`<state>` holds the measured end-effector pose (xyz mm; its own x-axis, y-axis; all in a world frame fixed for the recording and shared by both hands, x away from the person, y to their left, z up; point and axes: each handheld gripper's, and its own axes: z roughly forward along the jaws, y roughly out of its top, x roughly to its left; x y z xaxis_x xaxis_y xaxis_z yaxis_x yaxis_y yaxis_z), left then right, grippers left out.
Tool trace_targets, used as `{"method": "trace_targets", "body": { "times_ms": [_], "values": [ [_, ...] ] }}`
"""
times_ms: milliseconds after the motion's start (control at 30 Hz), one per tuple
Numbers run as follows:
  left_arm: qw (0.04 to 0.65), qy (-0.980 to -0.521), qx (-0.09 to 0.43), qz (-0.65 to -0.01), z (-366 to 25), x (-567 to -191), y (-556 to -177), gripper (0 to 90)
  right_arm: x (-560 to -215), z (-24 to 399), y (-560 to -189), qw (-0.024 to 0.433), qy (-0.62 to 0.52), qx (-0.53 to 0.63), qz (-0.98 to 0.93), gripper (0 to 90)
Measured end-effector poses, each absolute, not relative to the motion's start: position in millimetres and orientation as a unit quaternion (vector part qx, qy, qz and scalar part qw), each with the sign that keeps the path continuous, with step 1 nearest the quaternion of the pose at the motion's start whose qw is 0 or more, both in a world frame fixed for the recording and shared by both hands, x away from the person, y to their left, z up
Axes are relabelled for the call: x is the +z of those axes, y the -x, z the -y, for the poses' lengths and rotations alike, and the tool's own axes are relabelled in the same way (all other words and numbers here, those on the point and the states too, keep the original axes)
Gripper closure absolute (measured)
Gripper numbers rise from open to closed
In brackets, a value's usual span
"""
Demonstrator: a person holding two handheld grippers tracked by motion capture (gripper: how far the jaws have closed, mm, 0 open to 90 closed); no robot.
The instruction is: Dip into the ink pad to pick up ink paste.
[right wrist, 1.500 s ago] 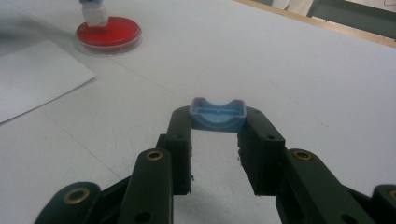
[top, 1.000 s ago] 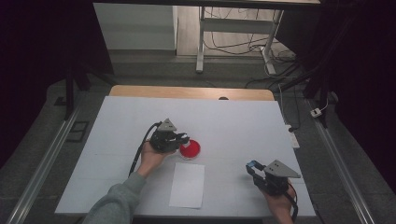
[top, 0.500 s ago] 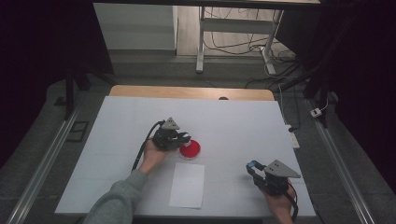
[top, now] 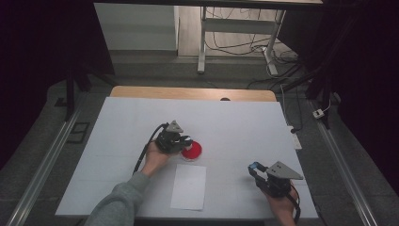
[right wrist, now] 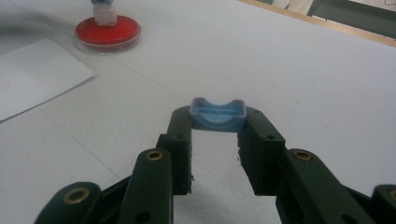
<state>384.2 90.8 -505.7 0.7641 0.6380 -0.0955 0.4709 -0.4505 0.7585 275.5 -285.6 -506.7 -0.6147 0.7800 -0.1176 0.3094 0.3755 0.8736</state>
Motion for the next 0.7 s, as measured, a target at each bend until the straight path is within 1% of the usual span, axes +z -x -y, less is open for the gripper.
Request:
{"method": "trace_targets", "body": {
  "times_ms": [700],
  "values": [
    [0.4,-0.85,0.103,-0.327,-88.6,-508.6,-384.0,75.9,-506.9,285.0,-275.6,0.268,-0.347,0.436,-0.786,65.3]
  ]
}}
